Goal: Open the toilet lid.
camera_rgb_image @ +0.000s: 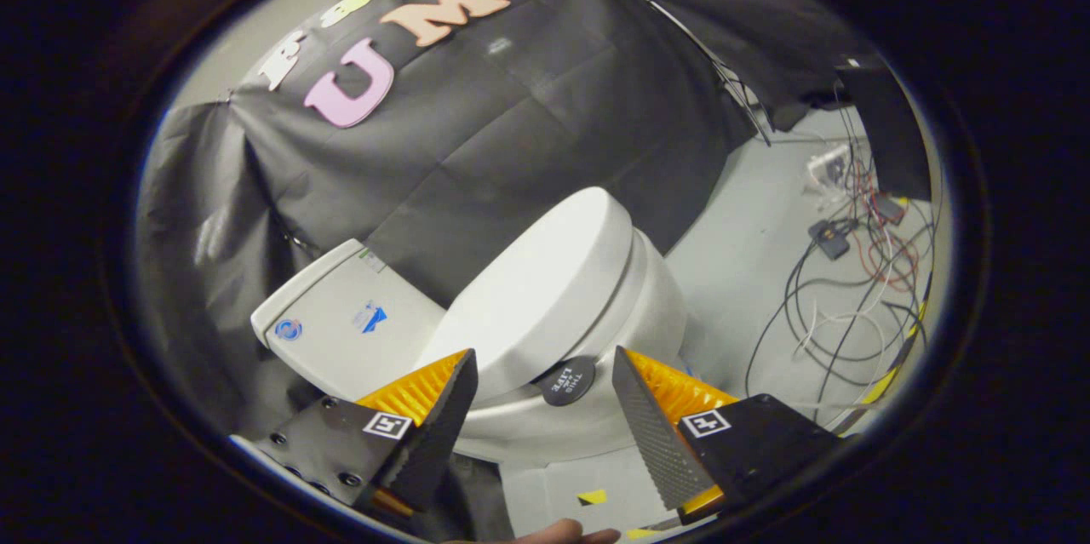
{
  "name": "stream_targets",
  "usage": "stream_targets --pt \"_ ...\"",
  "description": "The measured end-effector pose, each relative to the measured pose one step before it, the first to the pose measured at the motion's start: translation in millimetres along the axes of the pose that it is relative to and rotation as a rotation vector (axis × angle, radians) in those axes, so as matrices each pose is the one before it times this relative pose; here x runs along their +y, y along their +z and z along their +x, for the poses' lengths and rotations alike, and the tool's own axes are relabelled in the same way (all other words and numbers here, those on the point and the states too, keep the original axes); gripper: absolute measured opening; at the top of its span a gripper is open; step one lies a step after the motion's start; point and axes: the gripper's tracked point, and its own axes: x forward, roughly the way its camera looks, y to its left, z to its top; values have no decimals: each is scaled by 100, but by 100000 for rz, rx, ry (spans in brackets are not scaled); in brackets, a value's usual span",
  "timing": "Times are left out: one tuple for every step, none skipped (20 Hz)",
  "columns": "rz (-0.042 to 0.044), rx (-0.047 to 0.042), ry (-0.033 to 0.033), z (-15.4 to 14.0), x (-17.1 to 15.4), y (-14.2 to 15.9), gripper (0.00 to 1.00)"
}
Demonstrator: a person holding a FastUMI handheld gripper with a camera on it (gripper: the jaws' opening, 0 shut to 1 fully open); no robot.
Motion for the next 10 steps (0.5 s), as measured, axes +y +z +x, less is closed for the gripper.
stream_targets --pt "3437 -759 579 295 -194 -46 99" --pt "2911 -808 871 285 -124 -73 99" --pt "3567 -947 436 399 -244 52 99" --pt "4588 565 -322 363 -442 -405 99" --pt "3954 2540 -1598 385 -581 -704 99" --pt "2588 570 -2204 150 -680 -434 98" --pt "2163 -1242 1344 392 192 -149 94" --pt "2595 -1657 2926 164 802 235 85" --pt "1670 -613 2597 287 756 0 75" --pt "748 -90 139 518 99 -145 66"
